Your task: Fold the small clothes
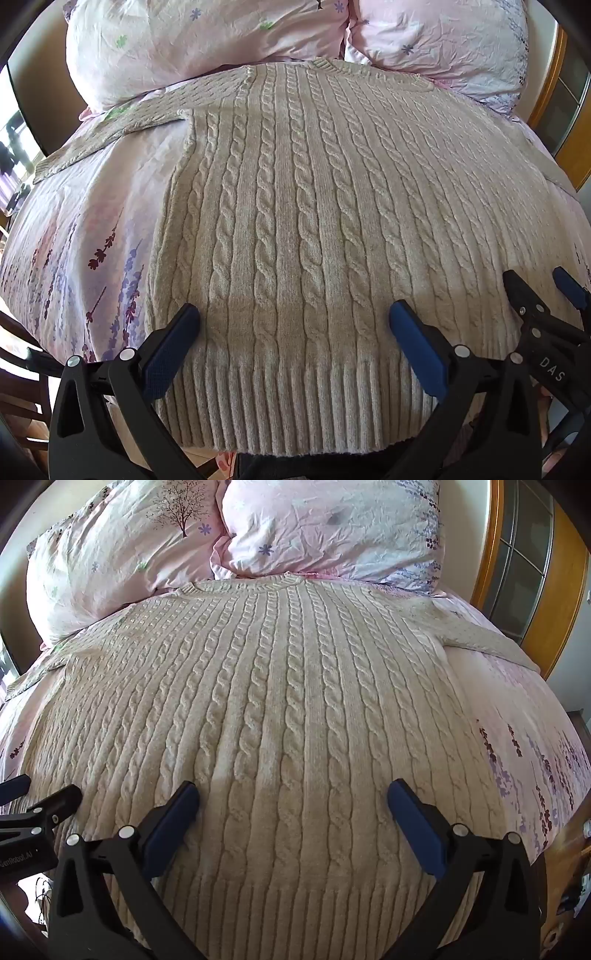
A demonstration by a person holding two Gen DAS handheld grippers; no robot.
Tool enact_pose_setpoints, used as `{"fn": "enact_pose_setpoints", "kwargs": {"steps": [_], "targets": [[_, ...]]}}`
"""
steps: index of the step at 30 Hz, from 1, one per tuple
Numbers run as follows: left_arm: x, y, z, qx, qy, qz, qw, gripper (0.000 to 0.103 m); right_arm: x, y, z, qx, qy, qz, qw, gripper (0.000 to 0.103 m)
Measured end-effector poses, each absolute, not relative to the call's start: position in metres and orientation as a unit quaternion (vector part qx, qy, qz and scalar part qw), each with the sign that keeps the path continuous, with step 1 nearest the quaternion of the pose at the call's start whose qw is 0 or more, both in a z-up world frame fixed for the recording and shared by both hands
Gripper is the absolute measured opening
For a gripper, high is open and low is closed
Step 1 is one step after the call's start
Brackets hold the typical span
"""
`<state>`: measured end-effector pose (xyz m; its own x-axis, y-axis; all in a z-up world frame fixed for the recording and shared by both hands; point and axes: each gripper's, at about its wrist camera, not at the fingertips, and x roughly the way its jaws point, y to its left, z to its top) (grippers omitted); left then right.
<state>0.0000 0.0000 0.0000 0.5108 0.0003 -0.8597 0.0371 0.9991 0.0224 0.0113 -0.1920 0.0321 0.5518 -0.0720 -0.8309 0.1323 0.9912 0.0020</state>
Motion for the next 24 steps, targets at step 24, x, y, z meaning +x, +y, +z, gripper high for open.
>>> {"fn": "enact_pose_setpoints", "kwargs": {"steps": [24], "targets": [[-0.0001,-0.0001,0.0001,0.02,0.493,-0.01,0.87,0.102,0.0108,-0.1914,0.0314,0.03,0.472,-0.058,0.879,0.101]]}}
